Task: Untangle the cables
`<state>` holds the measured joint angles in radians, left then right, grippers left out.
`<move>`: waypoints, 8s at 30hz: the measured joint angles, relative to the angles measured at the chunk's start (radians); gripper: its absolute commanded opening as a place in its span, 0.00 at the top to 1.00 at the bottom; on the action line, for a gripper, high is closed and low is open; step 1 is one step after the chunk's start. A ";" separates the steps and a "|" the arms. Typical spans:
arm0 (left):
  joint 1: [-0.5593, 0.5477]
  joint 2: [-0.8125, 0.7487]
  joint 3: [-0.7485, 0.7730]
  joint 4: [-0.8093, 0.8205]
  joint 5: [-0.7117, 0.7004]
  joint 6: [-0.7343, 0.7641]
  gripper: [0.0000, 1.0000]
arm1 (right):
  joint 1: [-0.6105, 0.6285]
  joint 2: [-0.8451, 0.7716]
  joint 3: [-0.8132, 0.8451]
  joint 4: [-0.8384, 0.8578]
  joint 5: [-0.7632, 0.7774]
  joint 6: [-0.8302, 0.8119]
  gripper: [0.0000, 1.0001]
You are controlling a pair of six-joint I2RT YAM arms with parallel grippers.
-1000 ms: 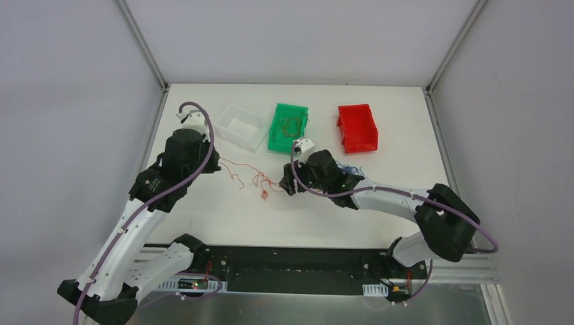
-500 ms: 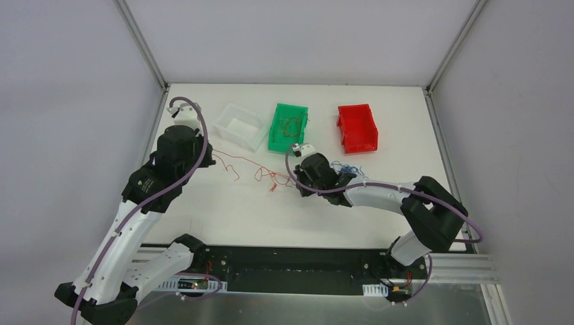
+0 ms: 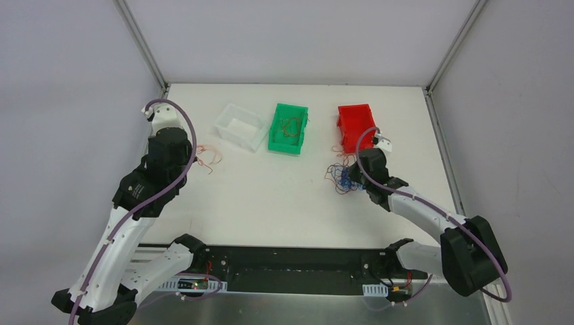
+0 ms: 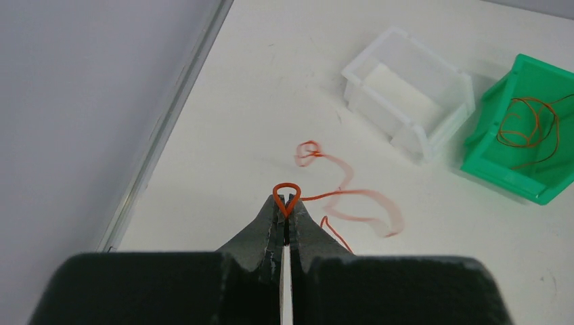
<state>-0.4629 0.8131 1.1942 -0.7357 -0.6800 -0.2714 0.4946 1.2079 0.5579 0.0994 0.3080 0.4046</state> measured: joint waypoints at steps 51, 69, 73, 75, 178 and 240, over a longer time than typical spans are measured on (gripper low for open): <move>0.000 1.109 0.983 0.162 0.634 -0.071 1.00 | -0.029 -0.259 -0.123 0.031 -0.042 0.081 0.37; 0.000 1.284 0.976 0.175 0.622 -0.041 1.00 | -0.029 -0.261 -0.126 0.031 -0.028 0.081 0.37; 0.000 1.268 0.976 0.174 0.622 -0.024 1.00 | -0.029 -0.260 -0.126 0.031 -0.028 0.082 0.37; 0.000 1.252 0.982 0.172 0.623 -0.022 1.00 | -0.029 -0.259 -0.126 0.031 -0.028 0.082 0.37; -0.062 1.416 0.925 0.208 0.304 0.204 1.00 | -0.029 -0.259 -0.126 0.031 -0.028 0.081 0.37; -0.087 1.087 0.752 0.154 0.747 0.077 0.20 | -0.029 -0.253 -0.126 0.024 -0.012 0.083 0.27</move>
<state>-0.5499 1.9003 1.9461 -0.5812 0.0673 -0.1940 0.4660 0.9554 0.4316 0.1238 0.2962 0.4873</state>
